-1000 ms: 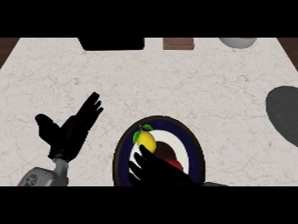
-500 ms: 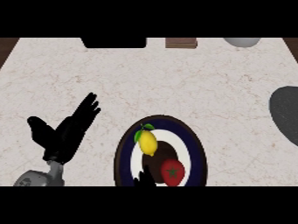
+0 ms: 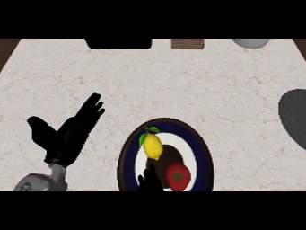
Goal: Pick the tomato from the plate and place it in the pan
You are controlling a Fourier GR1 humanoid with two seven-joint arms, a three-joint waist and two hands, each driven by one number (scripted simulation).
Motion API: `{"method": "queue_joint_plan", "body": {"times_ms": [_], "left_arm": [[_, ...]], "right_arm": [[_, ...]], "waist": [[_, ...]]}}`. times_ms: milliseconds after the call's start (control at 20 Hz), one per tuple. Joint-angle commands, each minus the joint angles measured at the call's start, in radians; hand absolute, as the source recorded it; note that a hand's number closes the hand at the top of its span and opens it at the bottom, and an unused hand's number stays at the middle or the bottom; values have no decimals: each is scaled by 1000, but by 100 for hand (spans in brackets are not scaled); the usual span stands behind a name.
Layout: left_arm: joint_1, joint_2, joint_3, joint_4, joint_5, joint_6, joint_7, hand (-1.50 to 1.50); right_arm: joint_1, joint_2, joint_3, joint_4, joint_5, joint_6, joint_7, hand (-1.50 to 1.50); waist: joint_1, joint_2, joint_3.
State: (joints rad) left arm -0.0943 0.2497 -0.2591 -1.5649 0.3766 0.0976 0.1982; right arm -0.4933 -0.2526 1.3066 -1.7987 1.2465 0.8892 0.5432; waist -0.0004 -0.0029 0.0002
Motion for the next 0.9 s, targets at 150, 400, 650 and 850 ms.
{"method": "queue_joint_plan", "body": {"times_ms": [150,400,650,850], "left_arm": [[51,-5,25,15,-10,-43,-53,0],[4,-76,3,100,-68,-25,-71,0],[-20,-9,81,37,-11,-92,18,0],[27,-57,51,-35,-66,-42,34,0]], "right_arm": [[5,7,83,82,143,-51,49,-150],[20,-21,65,132,194,-126,-8,-150],[-9,-73,-3,187,229,-212,-102,-150],[25,-1,-20,159,277,-169,-138,150]], "waist": [[4,2,0],[0,3,0],[5,4,0],[5,2,0]]}}
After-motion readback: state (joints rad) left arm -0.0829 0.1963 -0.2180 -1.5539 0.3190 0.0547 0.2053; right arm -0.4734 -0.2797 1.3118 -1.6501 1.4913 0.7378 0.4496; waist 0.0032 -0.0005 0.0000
